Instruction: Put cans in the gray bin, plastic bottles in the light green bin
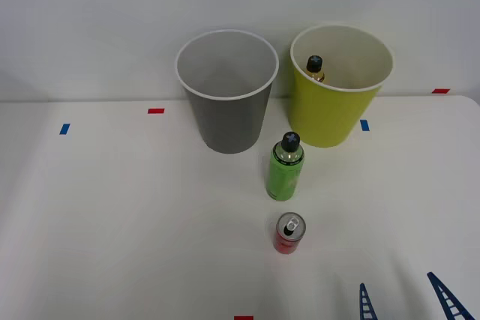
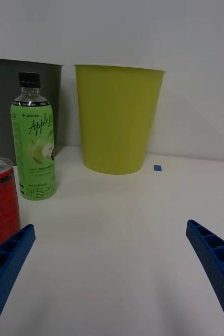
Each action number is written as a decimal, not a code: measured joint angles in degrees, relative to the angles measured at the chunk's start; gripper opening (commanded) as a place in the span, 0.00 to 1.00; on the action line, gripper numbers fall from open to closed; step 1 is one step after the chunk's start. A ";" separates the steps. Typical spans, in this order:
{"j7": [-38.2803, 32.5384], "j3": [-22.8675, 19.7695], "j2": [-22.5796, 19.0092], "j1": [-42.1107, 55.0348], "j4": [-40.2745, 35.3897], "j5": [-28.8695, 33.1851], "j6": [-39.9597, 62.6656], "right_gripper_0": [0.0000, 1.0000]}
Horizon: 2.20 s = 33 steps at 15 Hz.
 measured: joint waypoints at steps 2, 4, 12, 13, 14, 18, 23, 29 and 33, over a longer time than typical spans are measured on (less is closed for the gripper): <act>0.00 0.00 0.00 0.00 0.00 0.00 0.00 1.00; 0.00 0.00 0.00 0.00 0.00 0.00 0.00 1.00; 0.00 0.00 0.00 0.00 0.00 0.00 0.00 1.00; 0.00 0.00 0.00 0.00 0.00 0.00 0.00 1.00; 0.00 0.00 0.00 0.00 0.00 0.00 0.00 1.00; 0.00 0.00 0.00 0.00 0.00 0.00 0.00 1.00; 0.00 0.00 0.00 0.00 0.00 0.00 0.00 1.00; 0.00 0.00 0.00 0.00 0.00 0.00 0.00 1.00; 0.00 0.00 0.00 0.00 0.00 0.00 0.00 1.00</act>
